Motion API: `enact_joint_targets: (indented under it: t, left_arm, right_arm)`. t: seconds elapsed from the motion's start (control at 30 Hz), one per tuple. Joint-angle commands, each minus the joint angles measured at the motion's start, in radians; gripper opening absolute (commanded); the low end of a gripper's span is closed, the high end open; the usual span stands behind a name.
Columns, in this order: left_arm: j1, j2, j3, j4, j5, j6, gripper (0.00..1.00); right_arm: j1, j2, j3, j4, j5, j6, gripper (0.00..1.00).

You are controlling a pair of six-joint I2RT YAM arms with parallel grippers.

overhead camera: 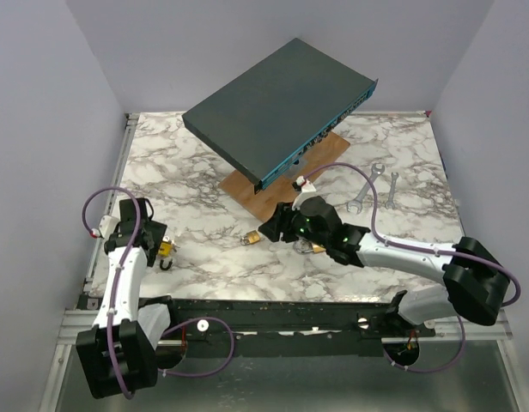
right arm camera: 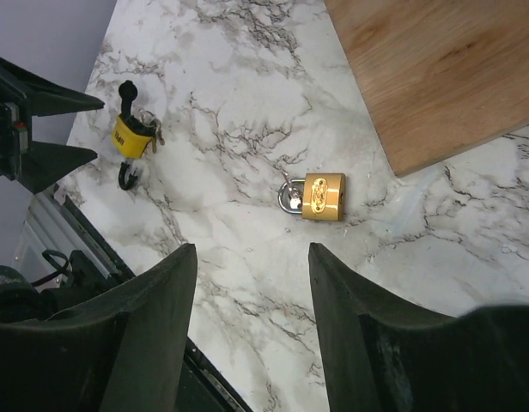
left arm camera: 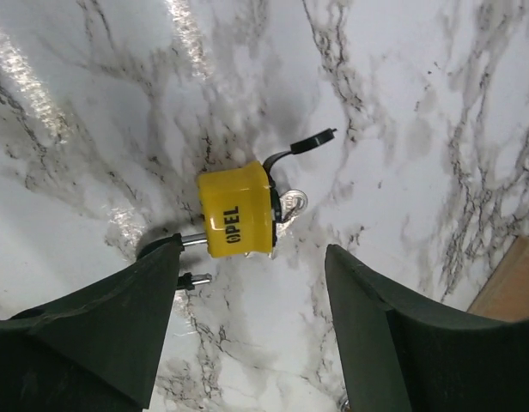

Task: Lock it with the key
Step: Pick up the lock from the center of the board.

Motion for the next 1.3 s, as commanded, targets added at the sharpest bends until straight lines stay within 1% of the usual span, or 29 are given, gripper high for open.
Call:
enact_joint_targets:
  t: [0.0, 0.07, 0.13, 0.27, 0.33, 0.6, 0.7, 0.87, 1.13, 1.2, 1.27]
  left_arm:
    - [0.037, 0.06, 0.043, -0.037, 0.006, 0.018, 0.69]
    - [0.039, 0.081, 0.024, -0.011, 0.037, -0.002, 0.72]
    - [0.04, 0.093, -0.002, 0.038, 0.057, -0.015, 0.74]
    - [0.043, 0.155, 0.019, 0.045, 0.045, -0.037, 0.74]
    - [0.045, 0.178, 0.033, 0.041, 0.026, -0.041, 0.72]
    - [0.057, 0.238, 0.044, 0.067, 0.015, -0.073, 0.61]
    - [0.058, 0.253, 0.051, 0.065, 0.018, -0.085, 0.54]
    - [0.066, 0.268, 0.045, 0.066, 0.002, -0.095, 0.52]
    - [0.074, 0.295, 0.023, 0.092, 0.024, -0.107, 0.48]
    - [0.074, 0.304, 0.021, 0.1, 0.031, -0.104, 0.44]
    - [0.074, 0.309, 0.02, 0.104, 0.04, -0.094, 0.33]
  right_arm:
    - [-0.009, -0.044, -0.028, -0.025, 0.011, -0.049, 0.58]
    - [-0.013, -0.049, -0.032, -0.021, 0.007, -0.058, 0.59]
    - [-0.017, -0.054, -0.036, -0.018, 0.0, -0.065, 0.59]
    - [-0.02, -0.072, -0.06, -0.005, -0.012, -0.064, 0.59]
    - [-0.022, -0.083, -0.071, -0.006, -0.014, -0.067, 0.59]
    - [-0.032, -0.117, -0.091, -0.007, -0.008, -0.079, 0.6]
    - [-0.032, -0.119, -0.092, -0.012, -0.009, -0.082, 0.6]
    - [-0.034, -0.118, -0.092, -0.014, -0.015, -0.083, 0.6]
    - [-0.034, -0.117, -0.091, -0.019, -0.014, -0.081, 0.6]
    - [-0.034, -0.114, -0.09, -0.021, -0.018, -0.079, 0.6]
    - [-0.034, -0.115, -0.088, -0.022, -0.026, -0.077, 0.6]
